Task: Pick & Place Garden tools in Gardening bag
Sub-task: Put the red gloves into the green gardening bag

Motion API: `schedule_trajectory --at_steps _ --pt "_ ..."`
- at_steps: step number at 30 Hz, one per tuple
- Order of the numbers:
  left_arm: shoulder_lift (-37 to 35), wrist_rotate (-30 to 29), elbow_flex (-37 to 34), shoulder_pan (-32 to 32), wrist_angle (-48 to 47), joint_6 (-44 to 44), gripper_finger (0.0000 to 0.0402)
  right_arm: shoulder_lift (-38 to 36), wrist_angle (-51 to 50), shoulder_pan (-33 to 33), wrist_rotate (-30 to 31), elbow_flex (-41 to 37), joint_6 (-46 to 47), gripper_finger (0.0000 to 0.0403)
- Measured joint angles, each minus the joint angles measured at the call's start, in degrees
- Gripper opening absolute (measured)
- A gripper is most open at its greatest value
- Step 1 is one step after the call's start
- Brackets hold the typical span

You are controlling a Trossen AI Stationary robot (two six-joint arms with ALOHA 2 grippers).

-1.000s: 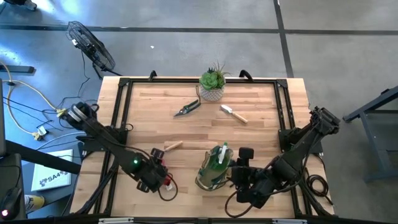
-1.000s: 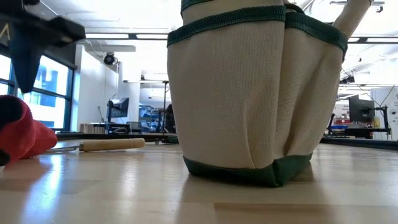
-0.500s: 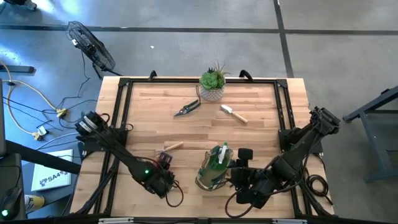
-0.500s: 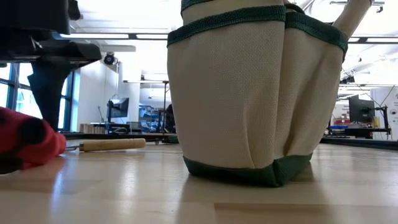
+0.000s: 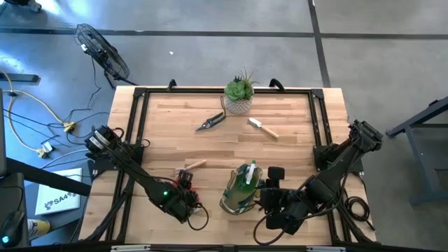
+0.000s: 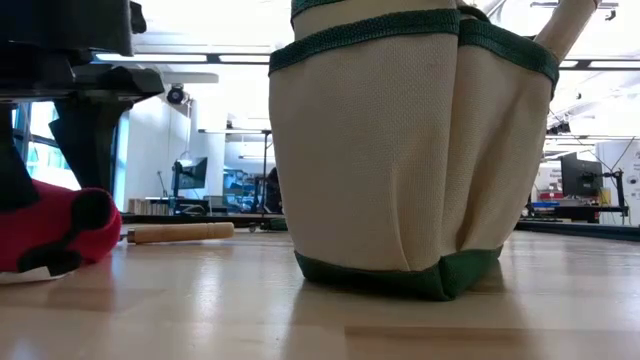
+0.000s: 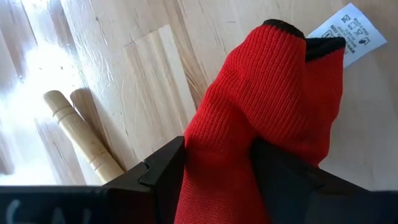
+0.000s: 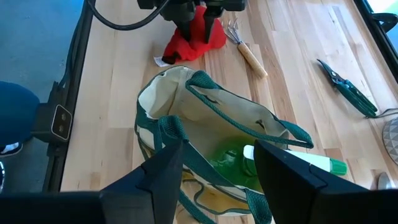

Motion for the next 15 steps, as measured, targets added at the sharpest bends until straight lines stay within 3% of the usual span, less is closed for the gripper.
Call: schedule_trajectory --at_steps 6,8,11,15 --pt "-0.09 1.11 -1.56 0.72 2.57 0.28 0.0163 0.0 0.0 0.0 -0.47 0.0 1.14 0.0188" --pt "-0.22 3.2 -2.96 1.46 4.83 0.24 0.0126 0.01 -0.02 0.0 -1.1 0.0 1.25 0.0188" --pt "-0.24 4.66 -4.59 2.32 7.92 0.22 0.0036 0.0 0.02 0.0 -1.47 0.0 1.27 0.0188" --pt "-0.28 4.57 -5.39 3.03 10.54 0.0 0.001 0.02 0.17 0.0 -1.55 0.0 1.49 0.0188"
